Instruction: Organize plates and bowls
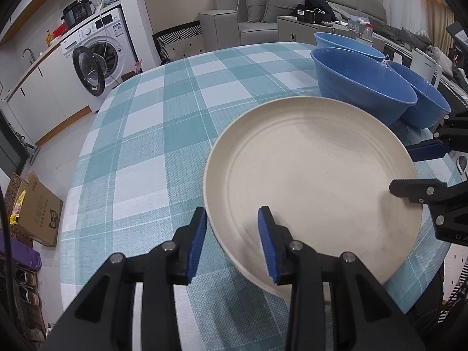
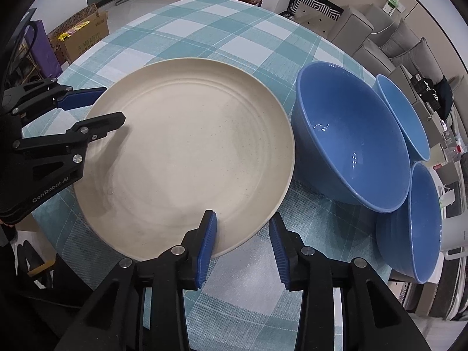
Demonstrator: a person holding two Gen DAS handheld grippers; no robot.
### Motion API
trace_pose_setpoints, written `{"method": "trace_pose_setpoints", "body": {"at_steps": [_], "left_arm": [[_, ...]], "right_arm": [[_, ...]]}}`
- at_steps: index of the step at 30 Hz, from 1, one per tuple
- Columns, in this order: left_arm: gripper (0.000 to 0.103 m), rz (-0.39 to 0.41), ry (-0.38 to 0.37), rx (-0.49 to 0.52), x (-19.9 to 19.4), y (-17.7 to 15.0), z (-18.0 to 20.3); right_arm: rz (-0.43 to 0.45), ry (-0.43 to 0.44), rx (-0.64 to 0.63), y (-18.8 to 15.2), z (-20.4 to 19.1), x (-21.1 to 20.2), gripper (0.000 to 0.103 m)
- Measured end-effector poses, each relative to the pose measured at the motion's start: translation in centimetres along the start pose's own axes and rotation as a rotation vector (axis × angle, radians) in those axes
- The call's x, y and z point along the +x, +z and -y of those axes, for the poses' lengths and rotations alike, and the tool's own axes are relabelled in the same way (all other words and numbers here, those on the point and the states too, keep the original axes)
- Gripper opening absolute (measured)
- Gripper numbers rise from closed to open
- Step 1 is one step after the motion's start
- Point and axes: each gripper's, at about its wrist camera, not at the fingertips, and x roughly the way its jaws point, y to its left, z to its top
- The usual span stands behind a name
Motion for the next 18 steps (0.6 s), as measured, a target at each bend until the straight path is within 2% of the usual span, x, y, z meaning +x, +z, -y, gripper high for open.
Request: {"method": "trace_pose_setpoints", "body": {"at_steps": [4,18], "left_arm": [[0.037,0.003,0.009,0.009,0.03,-0.02,0.11],[0.041,0.003,0.025,0.019,0.17,-0.08,0.12]], "right_arm": [[-0.004,-0.025,-0.012,0.09,-0.28,0.52,0.038],[0.006,-0.029,-0.041,0.24,-0.76,1.16,0.041]]}}
